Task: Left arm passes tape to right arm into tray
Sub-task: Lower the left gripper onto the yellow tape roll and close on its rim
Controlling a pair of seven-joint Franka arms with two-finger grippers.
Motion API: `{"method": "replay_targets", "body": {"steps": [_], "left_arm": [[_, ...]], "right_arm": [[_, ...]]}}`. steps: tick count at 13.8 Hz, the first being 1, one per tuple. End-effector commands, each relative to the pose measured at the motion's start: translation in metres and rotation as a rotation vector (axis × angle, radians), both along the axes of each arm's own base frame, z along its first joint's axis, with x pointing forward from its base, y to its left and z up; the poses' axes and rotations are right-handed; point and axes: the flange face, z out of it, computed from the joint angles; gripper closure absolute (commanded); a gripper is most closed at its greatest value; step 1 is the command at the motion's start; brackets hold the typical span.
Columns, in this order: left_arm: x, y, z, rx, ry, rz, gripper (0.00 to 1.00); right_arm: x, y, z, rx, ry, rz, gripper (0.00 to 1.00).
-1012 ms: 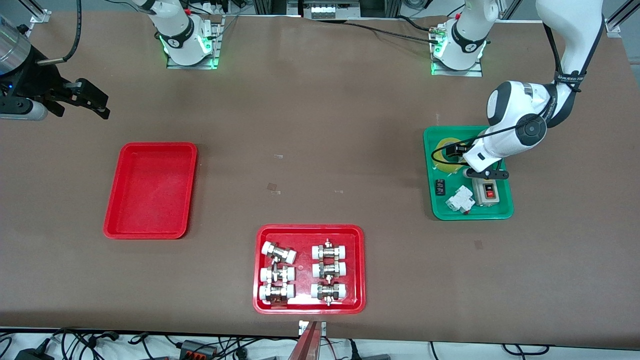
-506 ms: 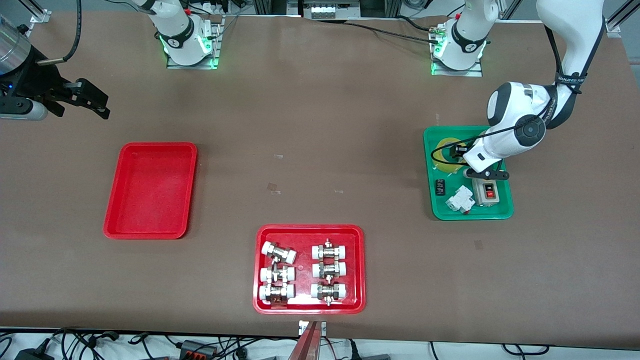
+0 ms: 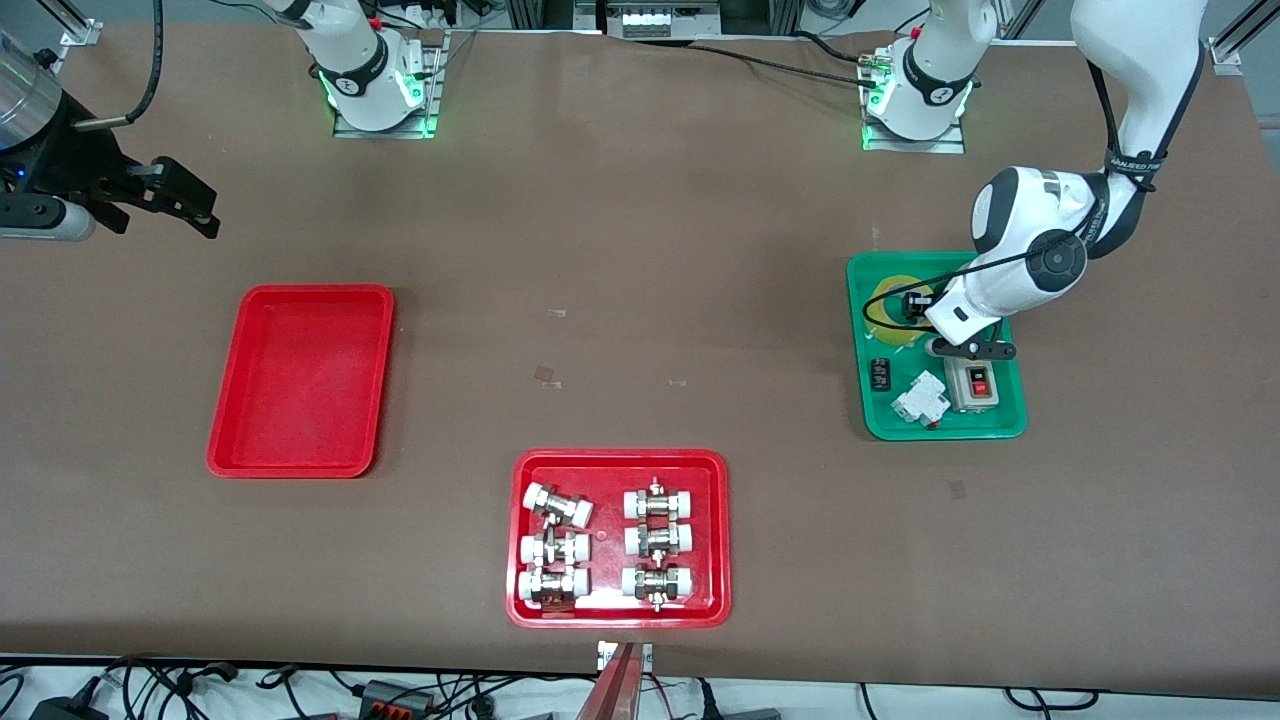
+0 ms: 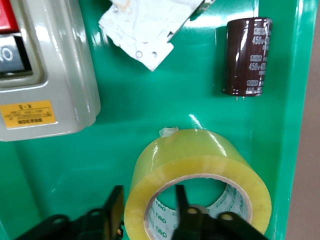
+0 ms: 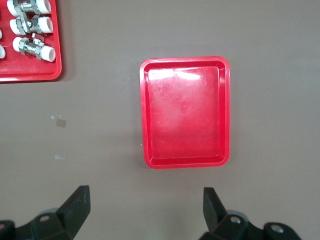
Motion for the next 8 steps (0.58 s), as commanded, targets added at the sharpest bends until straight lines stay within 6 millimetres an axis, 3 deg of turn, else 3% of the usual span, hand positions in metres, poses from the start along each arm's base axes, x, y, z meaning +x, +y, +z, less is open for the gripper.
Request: {"method": "replay_targets", "body": {"steps": [1, 3, 6, 8], "left_arm": [[0.0, 0.02, 0.007, 0.013, -0.013, 0.01, 0.99], [0.001, 0.022, 0.017, 0.02, 0.0, 0.004, 0.99], [0.012, 0.02, 0.048, 0.039, 0.018, 0.012, 0.99], [0.026, 0.019, 0.088, 0.056, 0.009, 0.012, 0.99]], "right_arm": [[-0.001, 0.001, 0.005, -0.001, -0.003, -0.001, 0.0], [-0.001, 0.001, 0.005, -0.001, -0.003, -0.001, 0.0], [-0.001, 0.001, 0.005, -0.001, -0.003, -0.001, 0.0], [-0.001, 0.001, 0.005, -0.001, -0.003, -0.001, 0.0]]}}
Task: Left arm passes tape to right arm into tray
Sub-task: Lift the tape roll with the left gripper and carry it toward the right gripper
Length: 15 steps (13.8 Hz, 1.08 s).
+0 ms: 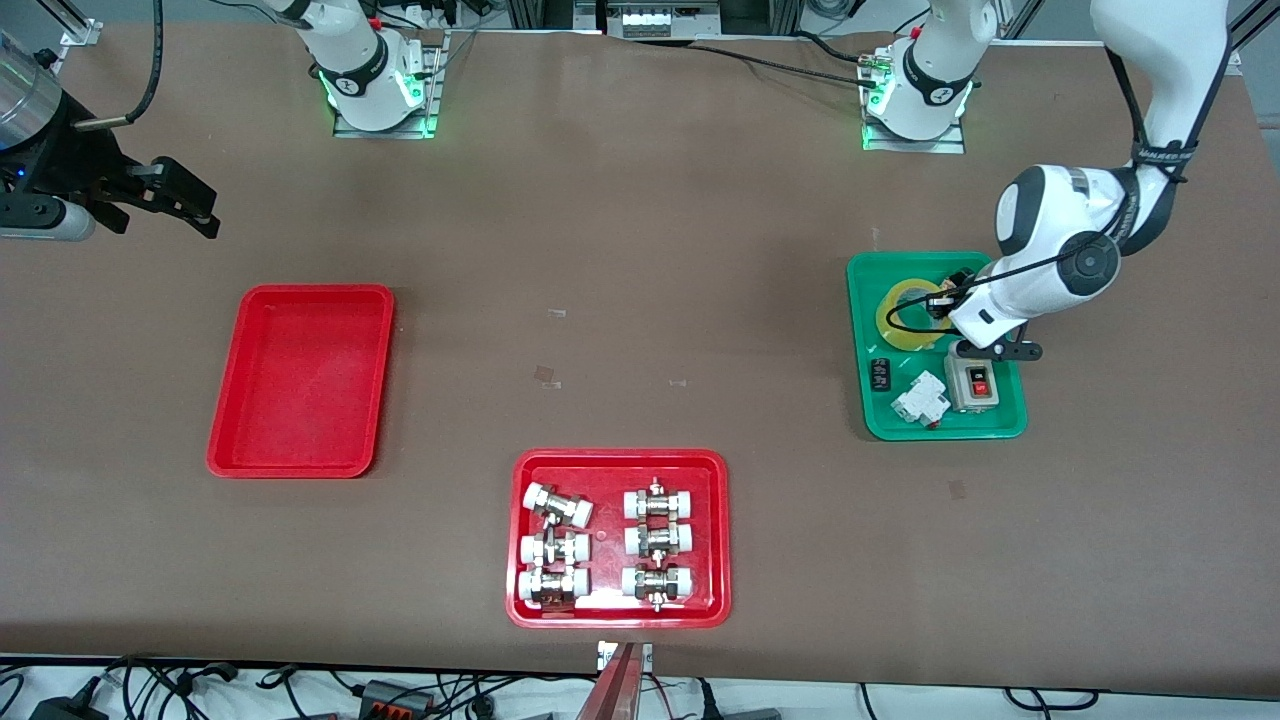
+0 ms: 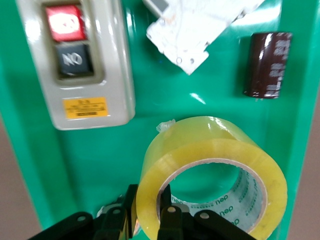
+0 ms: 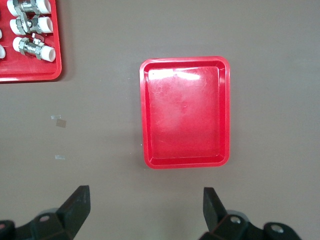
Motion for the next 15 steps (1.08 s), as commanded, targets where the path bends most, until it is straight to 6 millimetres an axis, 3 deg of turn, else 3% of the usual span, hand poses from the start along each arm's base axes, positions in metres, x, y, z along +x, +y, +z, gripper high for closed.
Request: {"method": "replay_targets", "body": {"steps": [1, 5, 7, 9, 11, 15], "left_arm": [[0.023, -0.004, 0.076, 0.044, 0.019, -0.016, 0.99], [0.066, -0.026, 0.201, 0.042, 0.023, -0.037, 0.99], [0.06, -0.049, 0.262, 0.064, -0.011, 0.003, 0.99], [0.062, -0.075, 0.306, 0.065, -0.053, 0.018, 0.99], [0.068, -0.112, 0.315, 0.048, -0.067, 0.075, 0.99], [0.075, -0.233, 0.291, -0.09, -0.042, 0.152, 1.0]], "right_arm": [[-0.001, 0.001, 0.005, -0.001, -0.003, -0.001, 0.0], [0.0, -0.002, 0.012, -0.008, -0.03, -0.005, 0.0], [0.005, -0.006, 0.009, 0.002, -0.043, -0.014, 0.0], [0.008, -0.005, 0.003, -0.005, -0.03, -0.009, 0.0], [0.009, -0.002, 0.0, -0.005, -0.027, -0.006, 0.0], [0.01, 0.002, -0.02, -0.01, 0.034, 0.015, 0.0]]}}
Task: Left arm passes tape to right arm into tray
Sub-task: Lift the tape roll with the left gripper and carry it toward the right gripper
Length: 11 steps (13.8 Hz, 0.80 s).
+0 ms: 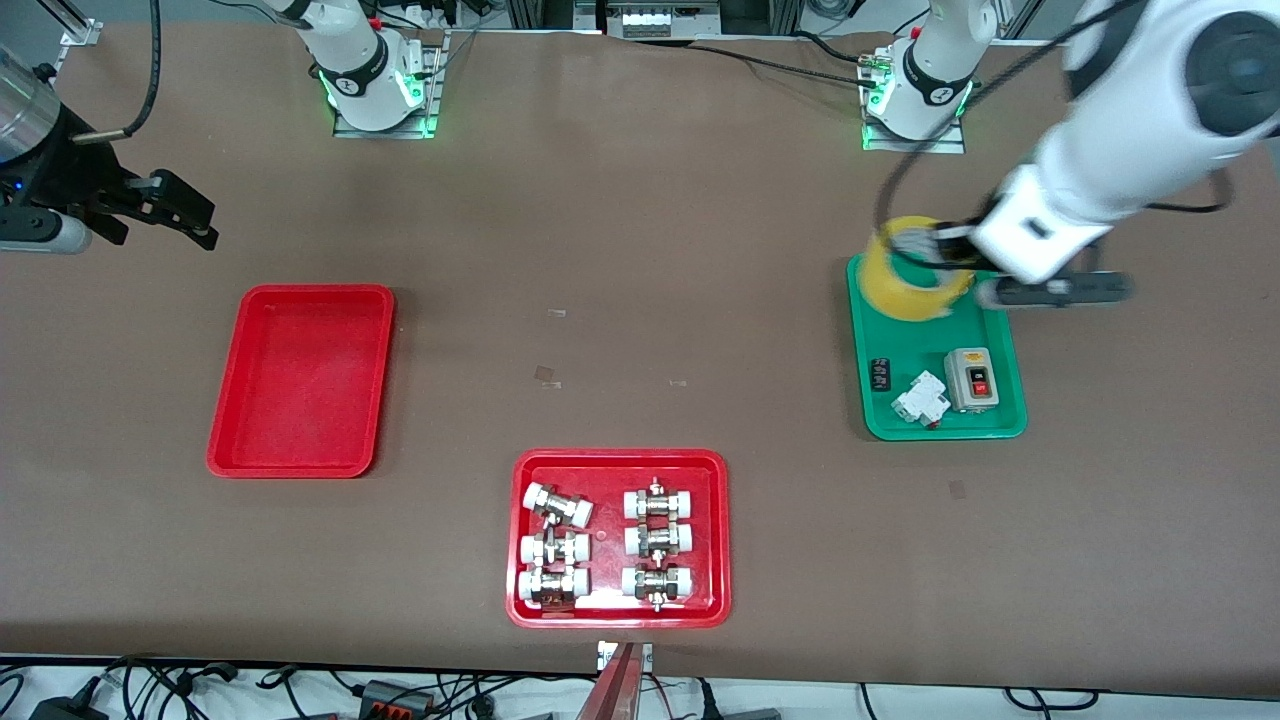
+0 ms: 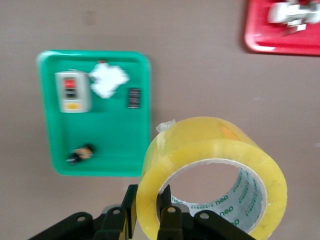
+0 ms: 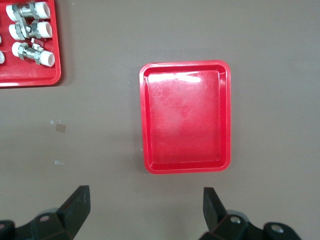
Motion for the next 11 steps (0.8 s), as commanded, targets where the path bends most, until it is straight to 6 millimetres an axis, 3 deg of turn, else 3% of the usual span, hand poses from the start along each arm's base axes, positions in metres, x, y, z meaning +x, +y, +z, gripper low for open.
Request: {"method": "replay_targets", "body": {"steps": [1, 4, 6, 8, 9, 11], "left_arm": [[0.017, -0.076, -0.021, -0.089, 0.045, 0.075, 1.0], [0.024, -0.153, -0.051, -0.182, 0.006, 0.225, 1.0], [0.03, -0.19, -0.077, -0.293, 0.056, 0.4, 1.0], [0.015, -0.245, -0.088, -0.384, 0.022, 0.514, 1.0], [0.023, -0.251, -0.106, -0.404, 0.049, 0.628, 1.0], [0.02, -0.278, -0.118, -0.469, 0.059, 0.76, 1.0]], "right_arm": [[-0.003, 0.002, -0.013, -0.011, 0.062, 0.018, 0.0], [0.0, 0.004, -0.032, -0.005, 0.144, 0.024, 0.0], [0.0, 0.01, -0.043, 0.084, 0.197, 0.037, 0.0], [0.004, 0.015, -0.053, 0.227, 0.234, 0.057, 0.0], [0.011, 0.015, -0.064, 0.306, 0.251, 0.057, 0.0], [0.03, 0.024, -0.096, 0.506, 0.288, 0.082, 0.0]]}}
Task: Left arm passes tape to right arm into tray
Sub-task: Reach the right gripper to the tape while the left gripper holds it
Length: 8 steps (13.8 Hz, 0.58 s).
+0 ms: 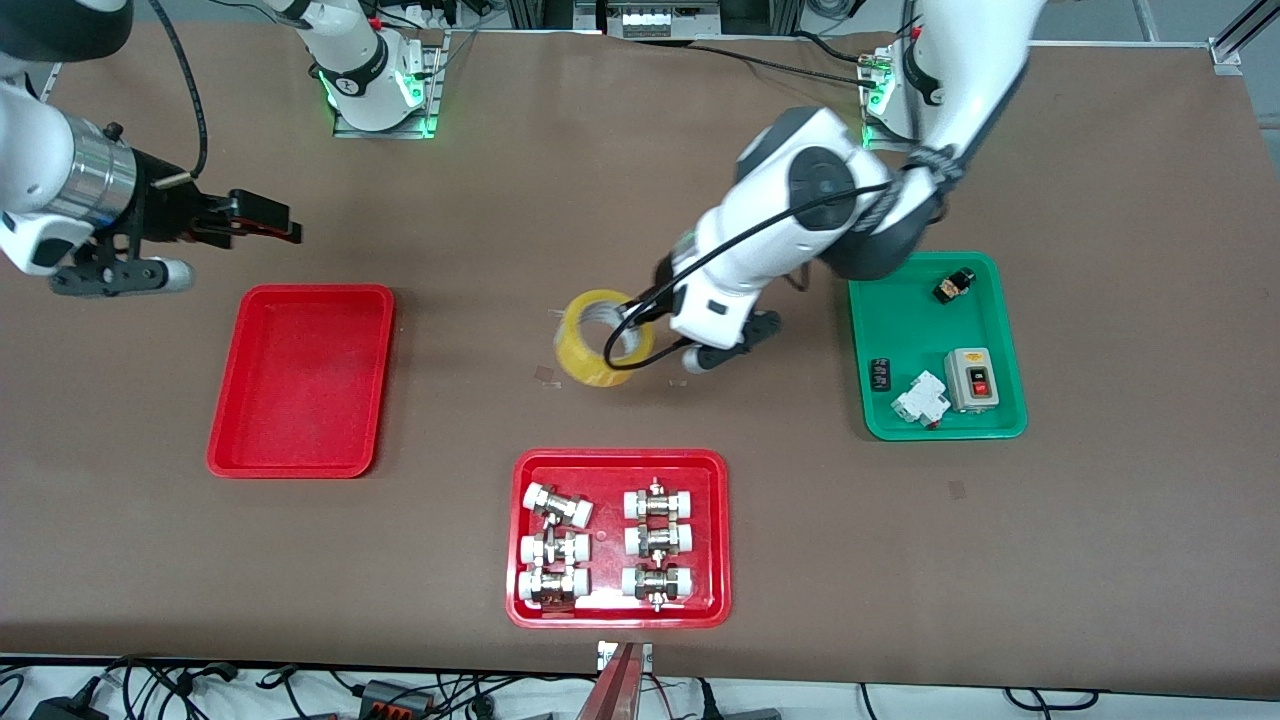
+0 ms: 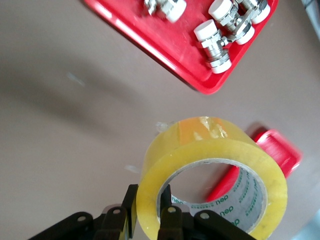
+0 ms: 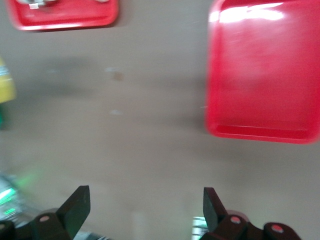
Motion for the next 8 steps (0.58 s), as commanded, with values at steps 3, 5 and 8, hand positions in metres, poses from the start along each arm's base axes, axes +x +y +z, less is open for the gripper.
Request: {"method": "replay_targets", "body": {"steps": [3, 5, 8], "left_arm": [[0.005, -0.043, -0.004, -0.185, 0.061, 0.34, 1.0], [0.008, -0.051, -0.011, -0.269, 0.064, 0.462, 1.0], [-0.001, -0.065, -0.024, -0.274, 0.078, 0.461, 0.99]], "right_arm": [[0.052, 0.014, -0.073, 0.357, -0.013, 0.018, 0.0], [0.071, 0.024, -0.094, 0.488, -0.092, 0.016, 0.0], [0.095, 0.053, -0.113, 0.554, -0.186, -0.008, 0.0]]}}
